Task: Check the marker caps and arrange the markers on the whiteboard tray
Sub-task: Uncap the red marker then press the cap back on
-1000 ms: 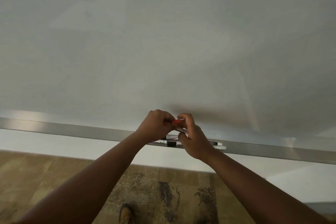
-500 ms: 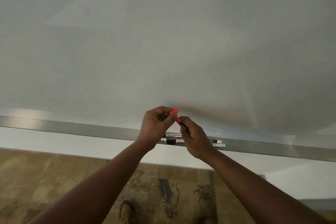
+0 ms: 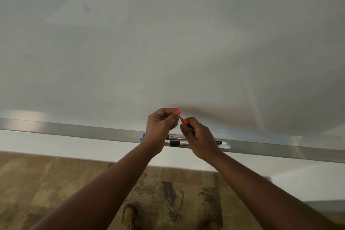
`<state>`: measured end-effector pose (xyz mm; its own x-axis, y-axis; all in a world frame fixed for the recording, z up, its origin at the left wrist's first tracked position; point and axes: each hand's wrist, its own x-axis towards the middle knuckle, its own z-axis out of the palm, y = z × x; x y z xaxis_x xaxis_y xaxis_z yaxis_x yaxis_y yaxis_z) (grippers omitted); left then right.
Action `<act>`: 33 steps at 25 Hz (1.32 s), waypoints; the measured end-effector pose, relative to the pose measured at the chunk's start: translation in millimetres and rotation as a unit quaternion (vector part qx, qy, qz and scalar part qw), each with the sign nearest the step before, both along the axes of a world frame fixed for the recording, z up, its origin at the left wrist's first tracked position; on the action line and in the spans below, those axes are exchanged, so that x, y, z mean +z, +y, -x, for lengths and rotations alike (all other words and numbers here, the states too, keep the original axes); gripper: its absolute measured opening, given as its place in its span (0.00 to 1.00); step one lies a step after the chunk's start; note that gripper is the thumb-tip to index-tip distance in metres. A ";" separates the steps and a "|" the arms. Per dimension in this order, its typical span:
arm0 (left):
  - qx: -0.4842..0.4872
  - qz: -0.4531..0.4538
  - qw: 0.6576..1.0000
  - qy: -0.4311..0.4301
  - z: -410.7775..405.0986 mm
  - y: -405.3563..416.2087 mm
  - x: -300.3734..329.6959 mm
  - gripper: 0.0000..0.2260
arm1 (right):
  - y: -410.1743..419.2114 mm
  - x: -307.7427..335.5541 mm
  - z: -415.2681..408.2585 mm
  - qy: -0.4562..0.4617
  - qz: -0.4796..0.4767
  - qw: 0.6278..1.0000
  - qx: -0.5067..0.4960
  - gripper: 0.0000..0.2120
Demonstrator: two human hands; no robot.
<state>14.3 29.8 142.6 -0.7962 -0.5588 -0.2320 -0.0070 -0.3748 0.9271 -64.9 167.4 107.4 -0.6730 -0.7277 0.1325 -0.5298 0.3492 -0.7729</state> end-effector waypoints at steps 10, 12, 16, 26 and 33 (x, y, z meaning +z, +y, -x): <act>-0.030 -0.005 0.999 0.018 -0.8 1.4 -8.0 0.09 | -1.7 -4.7 2.2 -0.009 0.003 1.000 0.013 0.04; -0.022 -0.009 0.999 0.024 -0.2 1.0 -7.5 0.06 | -1.8 -3.9 3.1 0.002 -0.007 1.000 0.009 0.04; -0.024 0.008 0.999 0.026 1.7 0.9 -5.1 0.03 | -2.4 0.7 5.1 0.038 -0.033 0.999 -0.001 0.04; -0.115 0.096 0.980 -0.131 2.6 -13.6 -10.8 0.05 | -6.1 12.2 5.3 0.202 -0.166 0.964 -0.044 0.19; -0.235 0.085 0.947 -0.200 15.9 -26.7 4.0 0.01 | -19.6 25.5 9.0 0.230 -0.291 0.927 -0.051 0.31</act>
